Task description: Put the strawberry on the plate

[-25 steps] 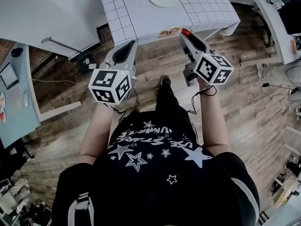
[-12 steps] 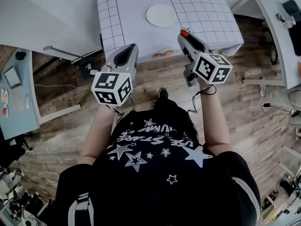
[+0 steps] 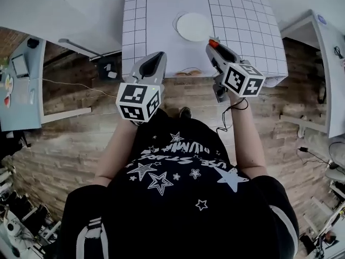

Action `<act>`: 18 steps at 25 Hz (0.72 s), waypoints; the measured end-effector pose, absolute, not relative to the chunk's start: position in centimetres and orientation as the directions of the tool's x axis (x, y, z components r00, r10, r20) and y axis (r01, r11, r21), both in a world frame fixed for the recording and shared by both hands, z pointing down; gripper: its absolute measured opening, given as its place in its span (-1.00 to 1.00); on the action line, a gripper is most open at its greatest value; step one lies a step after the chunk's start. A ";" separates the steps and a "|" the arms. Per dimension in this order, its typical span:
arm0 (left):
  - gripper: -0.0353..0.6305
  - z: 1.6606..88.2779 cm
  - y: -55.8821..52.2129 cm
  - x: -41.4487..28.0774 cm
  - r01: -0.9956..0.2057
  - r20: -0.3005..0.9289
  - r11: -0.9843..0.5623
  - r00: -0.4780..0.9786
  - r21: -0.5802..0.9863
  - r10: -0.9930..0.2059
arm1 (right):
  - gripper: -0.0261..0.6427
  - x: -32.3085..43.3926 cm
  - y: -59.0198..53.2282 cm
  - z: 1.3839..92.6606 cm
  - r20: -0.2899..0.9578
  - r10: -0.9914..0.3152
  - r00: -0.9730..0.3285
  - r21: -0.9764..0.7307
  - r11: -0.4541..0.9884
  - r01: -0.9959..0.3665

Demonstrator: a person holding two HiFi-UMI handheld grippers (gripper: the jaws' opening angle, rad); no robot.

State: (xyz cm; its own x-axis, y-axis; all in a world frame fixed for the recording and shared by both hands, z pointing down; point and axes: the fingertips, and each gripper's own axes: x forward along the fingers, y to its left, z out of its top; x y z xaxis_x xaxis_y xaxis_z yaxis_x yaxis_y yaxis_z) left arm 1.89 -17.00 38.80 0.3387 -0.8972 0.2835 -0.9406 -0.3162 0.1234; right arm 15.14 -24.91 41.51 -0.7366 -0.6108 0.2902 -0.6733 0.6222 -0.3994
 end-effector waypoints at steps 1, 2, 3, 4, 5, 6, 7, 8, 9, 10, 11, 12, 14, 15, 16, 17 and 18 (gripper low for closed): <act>-0.87 39.0 -16.7 1.8 -0.942 0.291 -0.311 0.334 0.124 -0.897 | -0.52 14.9 -24.9 41.6 0.291 -0.604 -0.742 -0.402 0.626 -0.668; -0.87 39.1 -16.8 1.6 -0.945 0.301 -0.303 0.327 0.124 -0.896 | -0.52 14.7 -25.1 41.6 0.293 -0.599 -0.746 -0.402 0.630 -0.664; -0.87 39.2 -17.0 1.1 -0.948 0.312 -0.293 0.318 0.123 -0.895 | -0.52 14.4 -25.6 41.6 0.298 -0.594 -0.747 -0.400 0.633 -0.663; -0.87 39.3 -17.4 0.7 -0.951 0.320 -0.282 0.308 0.124 -0.896 | -0.52 14.2 -26.1 41.7 0.306 -0.592 -0.746 -0.397 0.633 -0.665; -0.87 39.4 -17.8 0.3 -0.954 0.324 -0.272 0.299 0.128 -0.897 | -0.52 14.0 -26.5 41.9 0.315 -0.590 -0.744 -0.397 0.630 -0.668; -0.87 39.5 -18.1 0.0 -0.955 0.326 -0.264 0.294 0.135 -0.898 | -0.52 14.0 -26.7 42.3 0.325 -0.588 -0.741 -0.399 0.625 -0.671; -0.87 39.6 -18.4 -0.2 -0.955 0.327 -0.260 0.293 0.143 -0.898 | -0.52 13.9 -26.9 42.6 0.336 -0.585 -0.738 -0.401 0.620 -0.674; -0.87 39.8 -18.8 -0.4 -0.954 0.329 -0.259 0.295 0.149 -0.897 | -0.52 13.8 -27.0 42.9 0.348 -0.581 -0.735 -0.402 0.616 -0.677; -0.87 40.0 -19.2 -0.5 -0.953 0.333 -0.260 0.298 0.153 -0.895 | -0.52 13.7 -27.1 43.2 0.360 -0.578 -0.732 -0.399 0.614 -0.681; -0.87 40.3 -19.8 -0.8 -0.953 0.337 -0.261 0.300 0.156 -0.893 | -0.52 13.6 -27.3 43.4 0.373 -0.576 -0.728 -0.392 0.614 -0.686; -0.87 40.5 -20.4 -1.1 -0.952 0.341 -0.261 0.301 0.158 -0.891 | -0.52 13.4 -27.7 43.6 0.386 -0.575 -0.722 -0.382 0.613 -0.692; -0.87 40.7 -21.2 -1.4 -0.952 0.345 -0.262 0.302 0.160 -0.888 | -0.52 13.2 -28.2 43.8 0.399 -0.575 -0.714 -0.370 0.612 -0.699; -0.87 41.2 -22.7 -1.8 -0.949 0.355 -0.272 0.313 0.162 -0.881 | -0.52 12.8 -29.2 44.4 0.429 -0.572 -0.699 -0.351 0.608 -0.712; -0.87 41.6 -23.3 -1.8 -0.946 0.361 -0.282 0.322 0.160 -0.875 | -0.52 12.6 -29.5 44.8 0.445 -0.568 -0.692 -0.343 0.606 -0.718; -0.87 41.9 -23.6 -1.7 -0.943 0.366 -0.295 0.332 0.155 -0.869 | -0.52 12.5 -29.6 45.3 0.460 -0.565 -0.685 -0.336 0.604 -0.723; -0.87 42.3 -23.7 -1.6 -0.940 0.370 -0.308 0.342 0.149 -0.864 | -0.52 12.5 -29.5 45.8 0.475 -0.561 -0.678 -0.329 0.601 -0.729; -0.87 42.7 -23.6 -1.3 -0.937 0.373 -0.319 0.350 0.143 -0.859 | -0.52 12.5 -29.2 46.4 0.489 -0.559 -0.670 -0.323 0.598 -0.734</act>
